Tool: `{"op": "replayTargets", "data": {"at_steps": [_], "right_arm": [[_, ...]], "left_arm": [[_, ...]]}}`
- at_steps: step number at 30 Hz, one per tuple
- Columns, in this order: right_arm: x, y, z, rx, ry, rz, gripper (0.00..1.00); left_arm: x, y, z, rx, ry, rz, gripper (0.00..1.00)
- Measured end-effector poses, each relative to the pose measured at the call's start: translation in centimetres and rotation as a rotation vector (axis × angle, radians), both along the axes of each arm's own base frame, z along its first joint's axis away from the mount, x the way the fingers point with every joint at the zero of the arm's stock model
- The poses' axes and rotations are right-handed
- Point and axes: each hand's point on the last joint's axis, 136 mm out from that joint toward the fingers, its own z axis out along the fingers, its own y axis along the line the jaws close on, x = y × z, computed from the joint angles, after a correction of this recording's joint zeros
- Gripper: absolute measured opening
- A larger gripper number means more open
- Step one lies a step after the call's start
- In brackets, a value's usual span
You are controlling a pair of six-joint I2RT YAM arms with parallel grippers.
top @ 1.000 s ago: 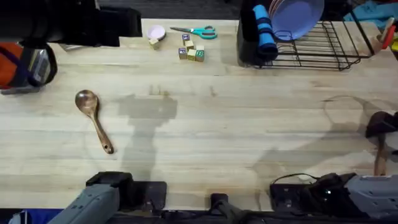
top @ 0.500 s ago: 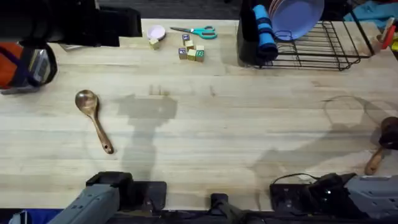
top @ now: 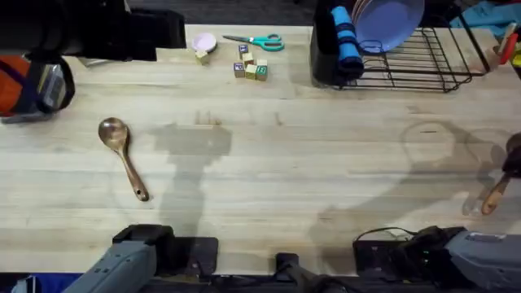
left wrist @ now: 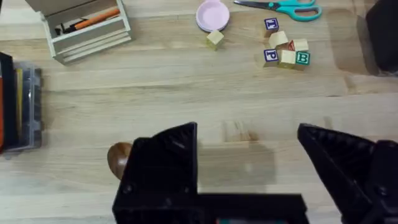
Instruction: Pick up the spoon on the table one by one and put them onto the rack
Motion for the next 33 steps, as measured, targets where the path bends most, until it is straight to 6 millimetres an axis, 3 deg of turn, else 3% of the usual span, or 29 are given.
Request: {"op": "replayTargets", "data": {"at_steps": [9, 18, 23, 33], "right_arm": [[3.9, 2.2, 5.7, -0.118, -0.169, 0.081, 0.032], [10.8, 6.9, 14.2, -0.347, -0.435, 0.308, 0.032], [15.1, 10.6, 19.7, -0.428, -0.668, 0.385, 0.032], [21.9, 20.8, 25.2, -0.417, -0.988, 0.612, 0.032]], "left_arm": [[0.0, 0.0, 0.0, 0.000, 0.000, 0.000, 0.993], [0.0, 0.0, 0.0, 0.000, 0.000, 0.000, 0.993], [0.0, 0.0, 0.0, 0.000, 0.000, 0.000, 0.993], [0.0, 0.0, 0.0, 0.000, 0.000, 0.000, 0.993]]}}
